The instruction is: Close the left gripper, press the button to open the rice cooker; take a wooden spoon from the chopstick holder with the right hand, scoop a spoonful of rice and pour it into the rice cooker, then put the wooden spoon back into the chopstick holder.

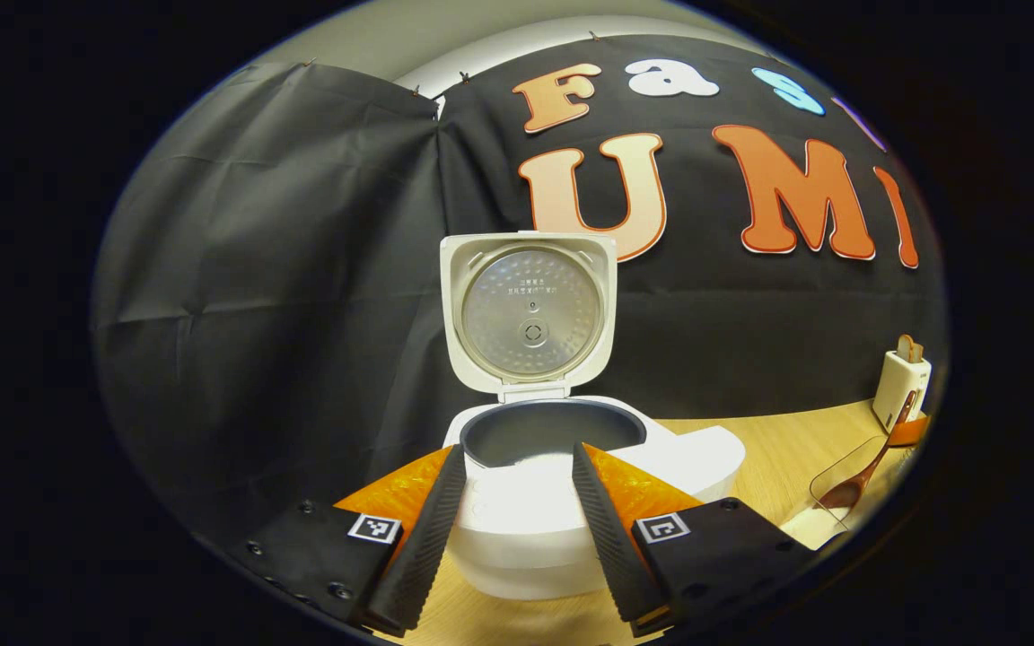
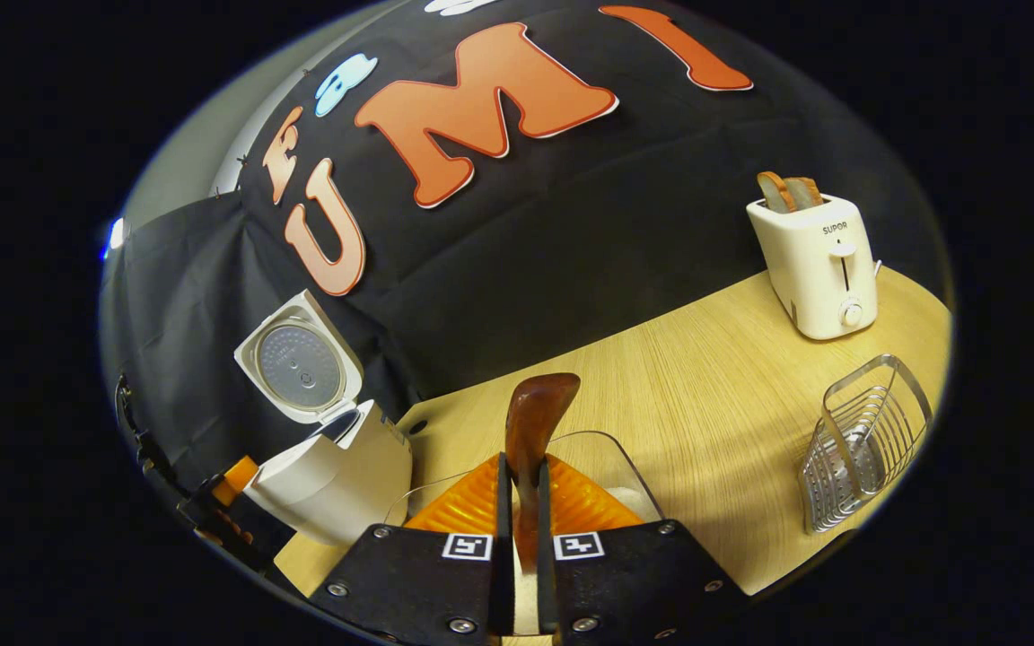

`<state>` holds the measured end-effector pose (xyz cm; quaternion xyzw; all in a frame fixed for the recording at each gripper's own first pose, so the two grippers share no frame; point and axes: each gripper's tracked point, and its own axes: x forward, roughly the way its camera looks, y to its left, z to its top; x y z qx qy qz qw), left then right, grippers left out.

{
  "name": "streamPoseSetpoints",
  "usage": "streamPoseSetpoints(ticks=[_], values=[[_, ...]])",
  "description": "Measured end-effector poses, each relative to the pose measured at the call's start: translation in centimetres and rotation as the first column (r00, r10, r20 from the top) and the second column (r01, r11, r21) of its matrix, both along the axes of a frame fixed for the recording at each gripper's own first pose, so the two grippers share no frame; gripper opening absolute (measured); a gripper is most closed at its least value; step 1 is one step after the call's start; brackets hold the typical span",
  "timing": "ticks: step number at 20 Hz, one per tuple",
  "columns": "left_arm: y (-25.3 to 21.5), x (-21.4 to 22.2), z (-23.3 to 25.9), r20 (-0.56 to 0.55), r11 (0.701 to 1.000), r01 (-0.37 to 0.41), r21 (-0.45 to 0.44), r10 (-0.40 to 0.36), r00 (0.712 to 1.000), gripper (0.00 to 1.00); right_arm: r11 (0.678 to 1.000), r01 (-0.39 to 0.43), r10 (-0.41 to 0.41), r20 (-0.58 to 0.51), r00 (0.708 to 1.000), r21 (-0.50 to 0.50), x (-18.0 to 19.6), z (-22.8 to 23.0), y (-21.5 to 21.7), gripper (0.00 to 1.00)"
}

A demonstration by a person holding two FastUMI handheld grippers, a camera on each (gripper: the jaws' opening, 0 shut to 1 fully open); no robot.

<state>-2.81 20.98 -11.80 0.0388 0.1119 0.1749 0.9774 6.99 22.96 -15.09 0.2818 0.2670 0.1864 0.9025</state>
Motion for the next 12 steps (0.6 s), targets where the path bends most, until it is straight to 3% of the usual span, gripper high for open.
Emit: streamPoseSetpoints(ticks=[8, 12], values=[[-0.2, 0.4, 0.0, 0.008, 1.000, 0.004, -0.002, -0.004, 1.000, 0.80, 0.993, 0.042, -0.033, -0.084, 0.996, 0.114, 1.1, -1.2, -0.5, 0.07], [-0.2, 0.2, 0.3, 0.022, 1.000, 0.001, 0.001, -0.001, 1.000, 0.80, 0.988, 0.027, -0.011, -0.105, 0.994, 0.151, 0.7, -1.1, -0.2, 0.07]])
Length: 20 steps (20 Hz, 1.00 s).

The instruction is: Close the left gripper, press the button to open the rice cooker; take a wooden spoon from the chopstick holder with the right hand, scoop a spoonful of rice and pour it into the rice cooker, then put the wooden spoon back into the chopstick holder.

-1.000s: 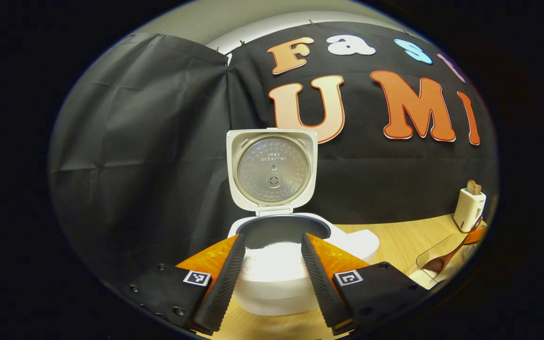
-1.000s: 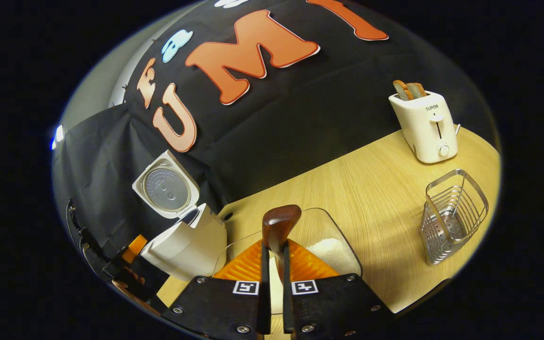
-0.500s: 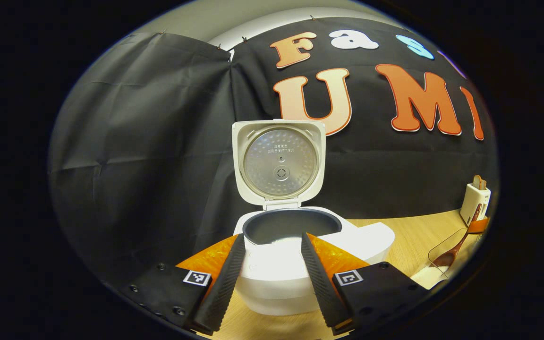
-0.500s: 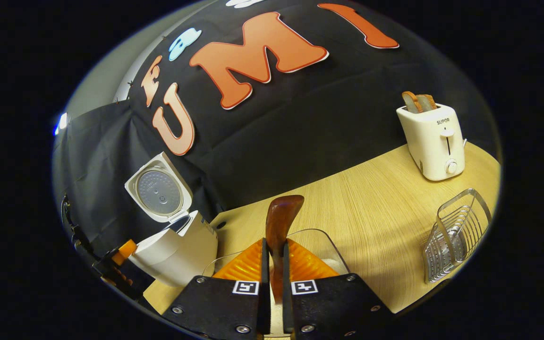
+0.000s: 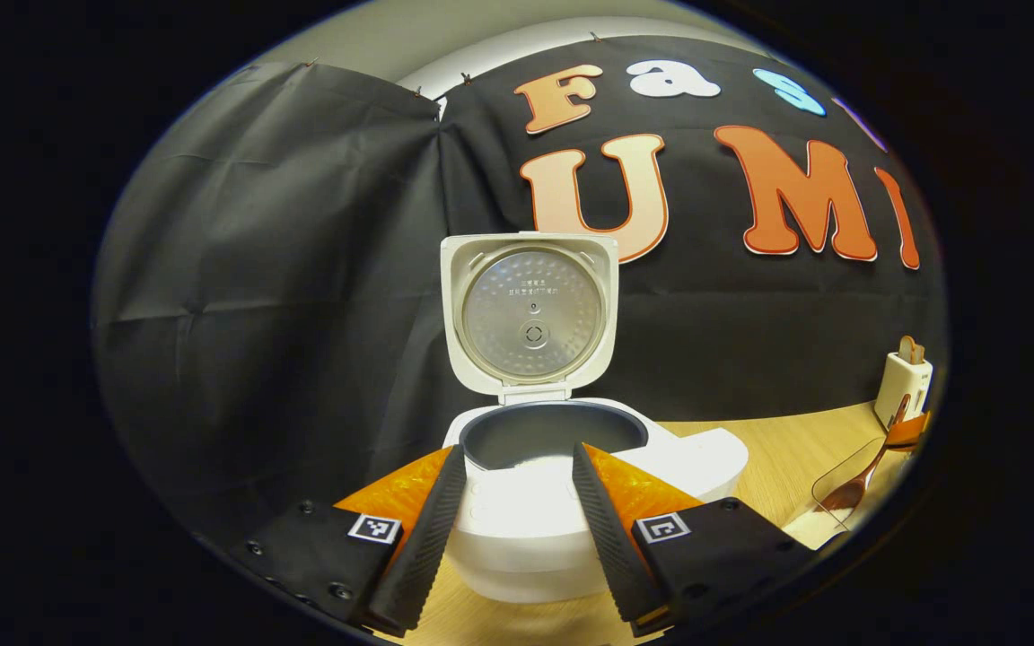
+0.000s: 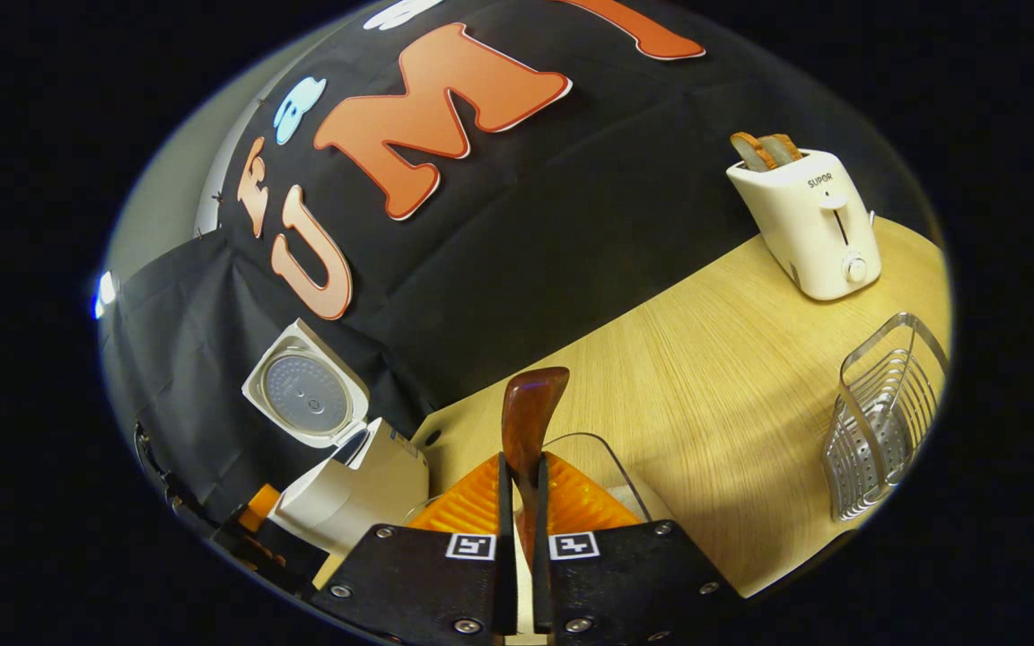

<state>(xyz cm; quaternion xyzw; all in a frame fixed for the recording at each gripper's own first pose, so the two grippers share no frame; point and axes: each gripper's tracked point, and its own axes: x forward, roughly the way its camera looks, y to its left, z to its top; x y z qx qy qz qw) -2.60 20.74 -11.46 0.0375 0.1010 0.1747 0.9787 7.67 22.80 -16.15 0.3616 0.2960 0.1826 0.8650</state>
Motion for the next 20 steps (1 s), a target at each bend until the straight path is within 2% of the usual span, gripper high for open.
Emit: streamPoseSetpoints(ticks=[5, 9, 13, 17, 20], values=[[0.3, -0.3, 0.0, 0.002, 1.000, -0.007, -0.006, 0.007, 1.000, 0.80, 0.989, -0.017, 0.030, -0.085, 0.996, 0.145, -0.6, 0.1, 1.0, 0.07], [0.7, -0.8, 0.3, 0.009, 1.000, -0.017, -0.006, 0.017, 1.000, 0.80, 0.985, -0.011, 0.031, -0.112, 0.993, 0.175, -0.9, 0.0, 1.4, 0.07], [0.6, -1.0, 0.7, 0.021, 1.000, -0.015, -0.010, 0.015, 1.000, 0.80, 0.945, 0.041, 0.028, -0.206, 0.978, 0.325, -1.3, 0.6, 1.3, 0.07], [0.4, -1.3, 1.2, 0.037, 1.000, -0.013, -0.004, 0.014, 0.999, 0.80, 0.912, 0.115, -0.012, -0.252, 0.968, 0.395, -1.1, 1.2, 0.7, 0.07], [0.6, -1.6, 1.5, 0.043, 1.000, -0.016, 0.001, 0.016, 0.999, 0.80, 0.875, 0.161, -0.046, -0.253, 0.966, 0.456, -0.1, 3.5, 0.2, 0.07]])
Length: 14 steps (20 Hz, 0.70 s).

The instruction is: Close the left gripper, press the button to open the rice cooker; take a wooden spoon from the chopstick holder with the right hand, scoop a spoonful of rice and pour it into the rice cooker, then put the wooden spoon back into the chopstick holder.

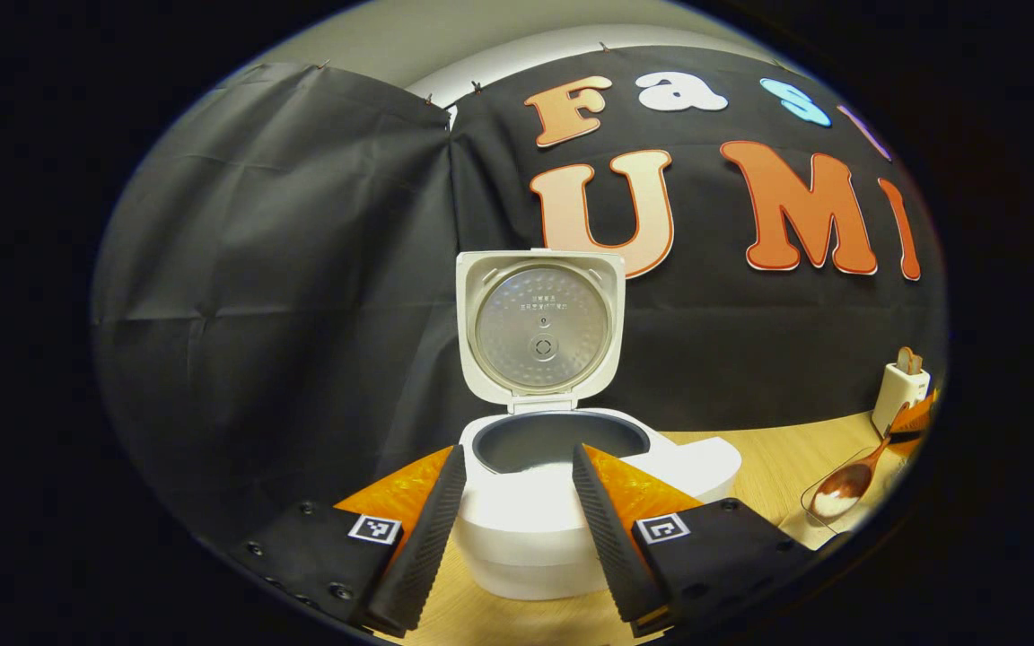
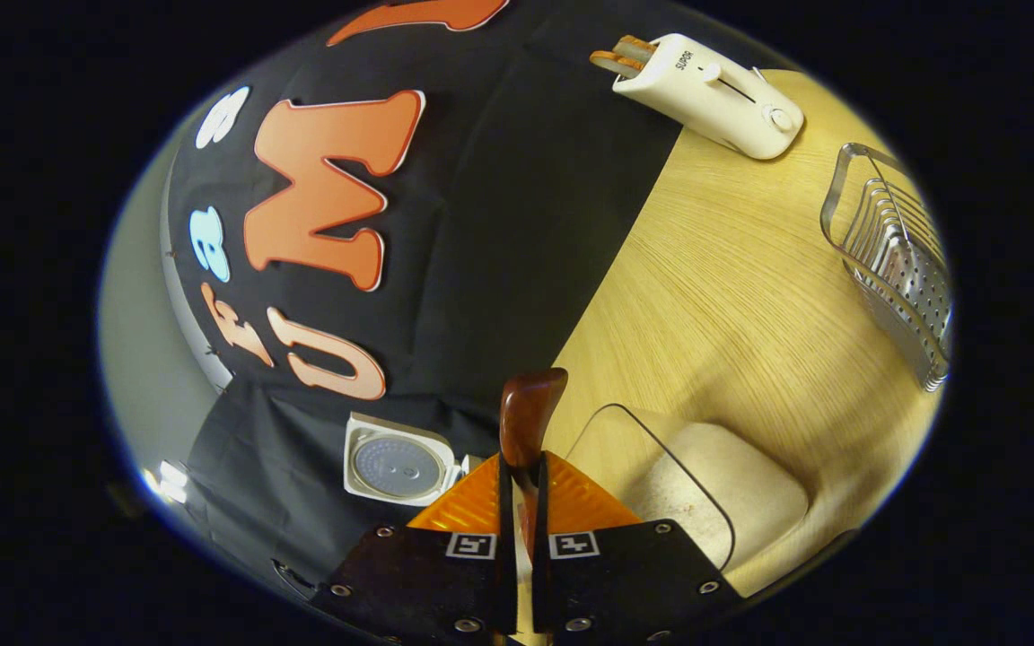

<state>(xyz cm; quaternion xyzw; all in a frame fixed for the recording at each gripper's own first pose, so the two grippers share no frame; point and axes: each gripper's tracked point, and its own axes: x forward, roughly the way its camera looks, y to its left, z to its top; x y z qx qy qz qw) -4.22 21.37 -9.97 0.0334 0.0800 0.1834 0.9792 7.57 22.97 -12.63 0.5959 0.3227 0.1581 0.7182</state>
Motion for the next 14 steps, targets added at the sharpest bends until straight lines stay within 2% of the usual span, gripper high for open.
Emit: streamPoseSetpoints(ticks=[5, 8, 14], values=[[0.7, -0.5, 0.1, 0.010, 1.000, -0.014, -0.011, 0.015, 1.000, 0.80, 0.989, 0.084, -0.079, -0.046, 0.996, 0.119, 1.5, 2.0, -0.8, 0.07], [1.3, -0.8, -0.1, 0.013, 0.999, -0.027, -0.021, 0.028, 1.000, 0.80, 0.968, 0.122, -0.102, -0.102, 0.989, 0.218, 2.3, 3.0, -0.8, 0.07], [2.4, -1.0, -0.4, 0.020, 0.998, -0.045, -0.046, 0.046, 0.999, 0.80, 0.929, 0.187, -0.144, -0.155, 0.977, 0.319, 4.2, 5.5, 0.4, 0.07]])
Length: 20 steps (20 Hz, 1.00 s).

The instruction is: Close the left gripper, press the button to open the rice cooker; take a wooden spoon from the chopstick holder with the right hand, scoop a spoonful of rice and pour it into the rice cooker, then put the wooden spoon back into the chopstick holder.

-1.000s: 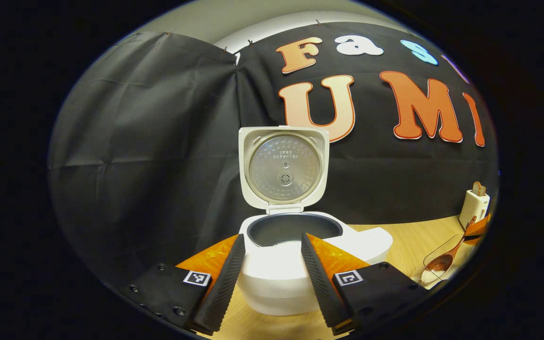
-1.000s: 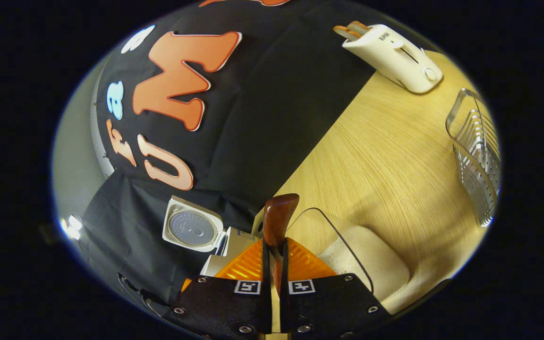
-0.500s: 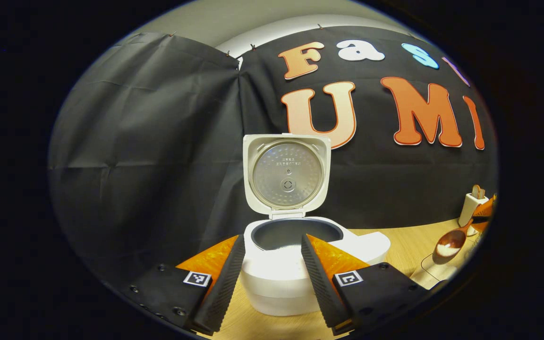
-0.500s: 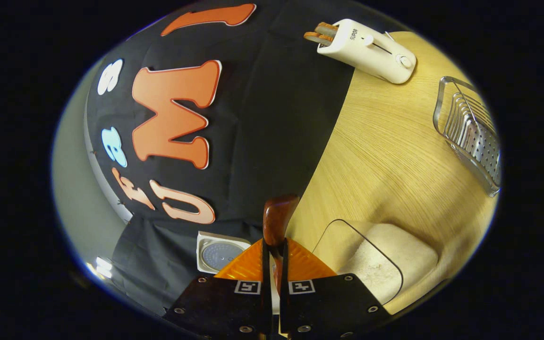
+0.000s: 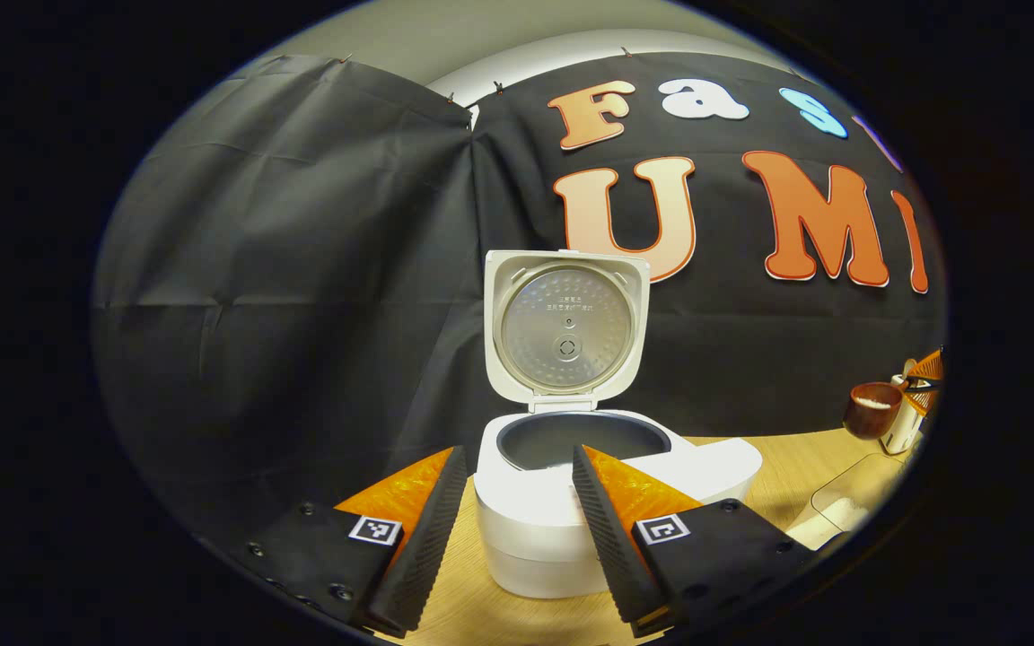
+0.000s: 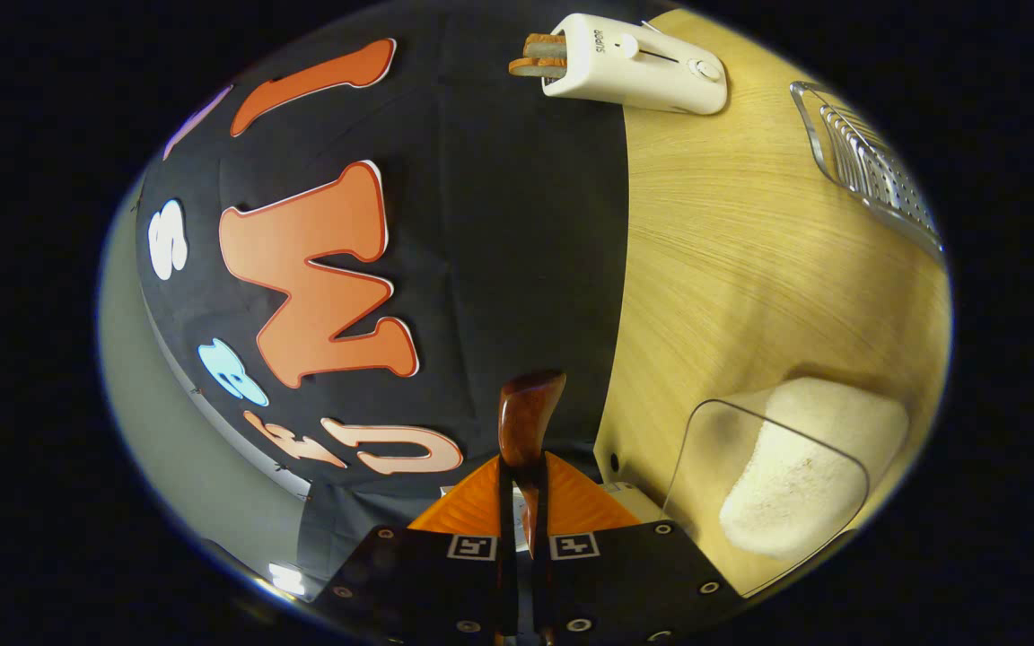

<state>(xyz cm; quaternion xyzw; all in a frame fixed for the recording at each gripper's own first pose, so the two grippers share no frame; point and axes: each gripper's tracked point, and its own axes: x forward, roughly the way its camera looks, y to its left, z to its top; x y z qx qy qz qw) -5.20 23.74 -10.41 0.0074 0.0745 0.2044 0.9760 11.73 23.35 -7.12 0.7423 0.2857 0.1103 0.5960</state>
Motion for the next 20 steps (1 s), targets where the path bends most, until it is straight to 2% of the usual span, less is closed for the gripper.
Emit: streamPoseSetpoints(ticks=[5, 11, 13, 20], values=[[1.0, 0.1, -0.6, -0.008, 0.995, -0.005, -0.095, 0.004, 1.000, 0.81, 1.000, -0.026, 0.026, 0.042, 0.999, 0.014, 1.2, 3.4, 4.2, 0.07], [2.6, -0.6, 0.2, 0.006, 0.994, -0.028, -0.106, 0.029, 1.000, 0.87, 0.996, -0.084, 0.082, 0.064, 0.995, 0.026, 2.9, 6.0, 10.4, 0.07], [3.1, -0.9, -0.1, 0.001, 0.994, -0.034, -0.104, 0.035, 0.999, 0.93, 0.996, -0.091, 0.090, 0.072, 0.993, 0.013, 3.8, 6.7, 12.5, 0.07], [4.7, -1.1, -0.4, -0.008, 0.995, -0.042, -0.095, 0.041, 0.999, 0.95, 0.986, -0.126, 0.140, 0.134, 0.981, -0.109, 6.4, 8.4, 19.3, 0.07]])
